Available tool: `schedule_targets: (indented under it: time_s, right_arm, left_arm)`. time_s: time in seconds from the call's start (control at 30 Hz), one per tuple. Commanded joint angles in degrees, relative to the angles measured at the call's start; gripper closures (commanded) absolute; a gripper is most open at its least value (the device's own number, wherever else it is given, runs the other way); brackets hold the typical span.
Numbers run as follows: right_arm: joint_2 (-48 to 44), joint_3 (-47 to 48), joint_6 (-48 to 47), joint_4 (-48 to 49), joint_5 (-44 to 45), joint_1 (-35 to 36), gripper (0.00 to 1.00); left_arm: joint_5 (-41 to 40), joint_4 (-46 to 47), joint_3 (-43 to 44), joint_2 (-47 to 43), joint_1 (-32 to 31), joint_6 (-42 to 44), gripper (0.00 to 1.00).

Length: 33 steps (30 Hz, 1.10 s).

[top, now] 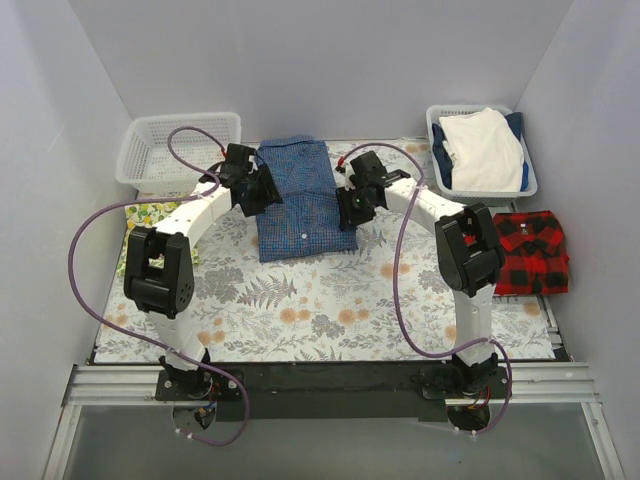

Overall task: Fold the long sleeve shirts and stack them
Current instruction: Fold the shirt

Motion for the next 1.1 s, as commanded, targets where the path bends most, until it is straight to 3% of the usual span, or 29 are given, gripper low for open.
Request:
schedule_targets:
  time_s: [0.0,0.27,0.4,0.53,0.63,0.9,1.07]
  right_arm:
    - [1.0,-3.7,-2.6,0.7,-7.5,0.9,0.61]
    - [0.8,-13.5,-0.7,4.9,-9.8,5.9,0.64]
    - [-2.7,-16.4,-1.5,4.1,-9.6,14.2,0.64]
    - [-2.8,-12.7,-4.7,0.4,-9.3,22.7,0.64]
    - [-5.0,-10.4,-3.9,-1.3,-3.3,25.6,0.64]
    - [-18.2,-12.5,1.6,2.5,8.0,17.0,0.6]
    - [-16.3,-12.1,1.5,4.4,2.1,6.6,0.57]
  left_arm:
    - [-1.7,0.0,-3.9,-6.1,0.2,-0.6,0.44]
    - [-2.8,-2.3,-6.4,-9.3,0.2,-0.6,0.43]
    - [-3.9,-4.8,-7.2,-10.6,0.2,-0.4,0.42]
    - [-7.5,-5.4,-8.8,-12.5,0.3,-0.5,0.41]
    - [-9.0,-6.1,-9.0,-13.5,0.3,-0.8,0.41]
    - [-12.2,-8.1,-10.1,-16.4,0.7,-1.0,0.39]
    - [-8.8,-8.1,-11.2,-17.5,0.6,-0.8,0.38]
